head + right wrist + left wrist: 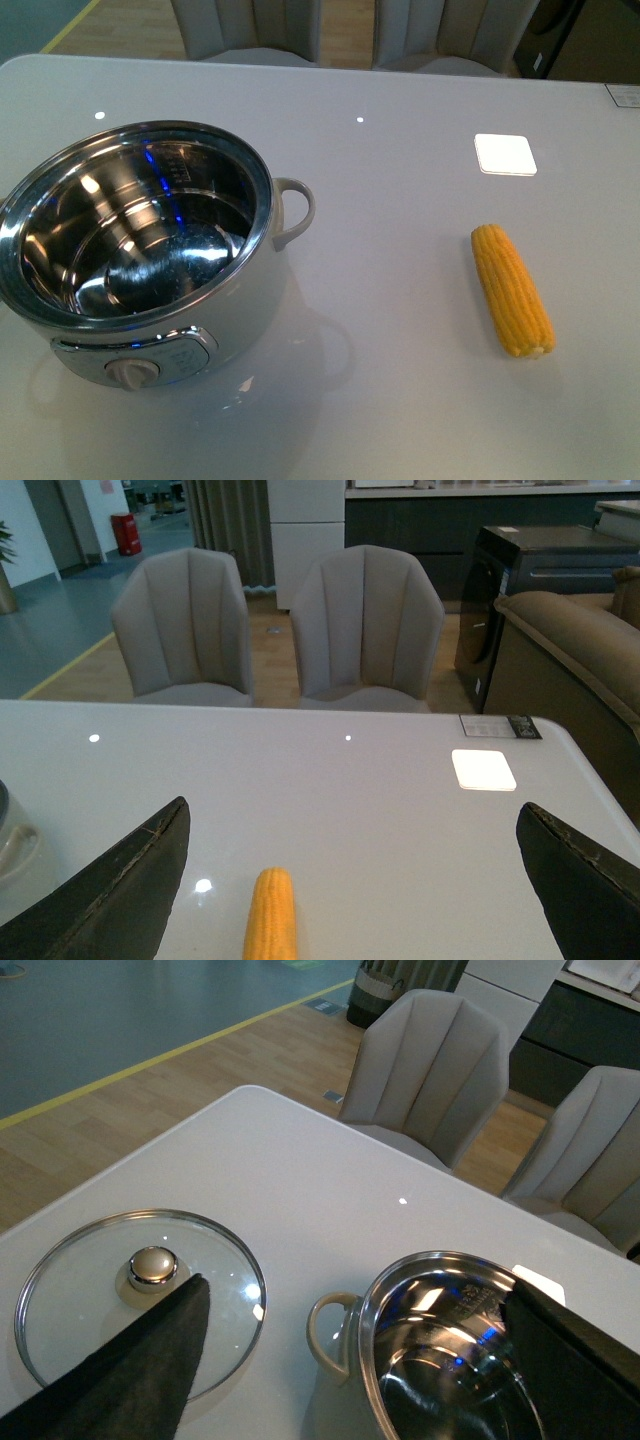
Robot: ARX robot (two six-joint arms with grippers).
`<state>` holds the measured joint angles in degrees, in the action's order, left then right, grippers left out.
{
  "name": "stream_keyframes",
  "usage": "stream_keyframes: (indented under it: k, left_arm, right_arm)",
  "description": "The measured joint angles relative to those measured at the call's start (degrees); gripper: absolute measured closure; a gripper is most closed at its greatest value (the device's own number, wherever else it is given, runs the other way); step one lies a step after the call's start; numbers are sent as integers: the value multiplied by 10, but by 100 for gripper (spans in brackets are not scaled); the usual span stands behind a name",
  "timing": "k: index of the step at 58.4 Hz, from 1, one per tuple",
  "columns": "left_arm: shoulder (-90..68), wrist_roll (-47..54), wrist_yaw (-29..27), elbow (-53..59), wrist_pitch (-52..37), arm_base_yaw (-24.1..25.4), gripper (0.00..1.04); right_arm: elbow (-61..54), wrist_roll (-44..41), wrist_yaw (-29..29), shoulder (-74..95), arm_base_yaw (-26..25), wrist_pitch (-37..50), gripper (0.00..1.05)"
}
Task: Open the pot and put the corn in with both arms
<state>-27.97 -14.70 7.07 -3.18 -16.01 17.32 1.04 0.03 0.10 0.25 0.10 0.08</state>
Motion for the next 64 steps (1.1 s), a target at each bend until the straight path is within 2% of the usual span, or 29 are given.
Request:
stream_keyframes:
  k: [8,12,15,25,39,42,46,54,58,64]
  left_arm:
    - [2,0,0,0,1,0,7]
    - [1,58,82,25,-85,7,21]
    - [16,91,88,25,-91,-5,30]
    - [78,131,45,25,-40,-51,60]
    - [136,139,-11,25,16,-105,101]
    - [149,139,-61,25,31,-144,101]
    - [162,141,-63,25,41,-167,101]
    - [179,141,-71,25,59,-171,101]
    - [258,141,-71,25,152,-172,101]
    - [274,141,-71,25,158,-172,101]
  right_arm:
    - [0,0,0,0,0,0,9]
    - [0,0,0,0,0,0,9]
    - [0,0,0,0,0,0,9]
    - [0,0,0,0,0,0,9]
    - [0,0,0,0,0,0,9]
    - [0,0,0,0,0,0,9]
    - [0,0,0,0,0,0,9]
    - [0,0,0,0,0,0,9]
    - [0,0,0,0,0,0,9]
    - [0,0,0,0,0,0,9]
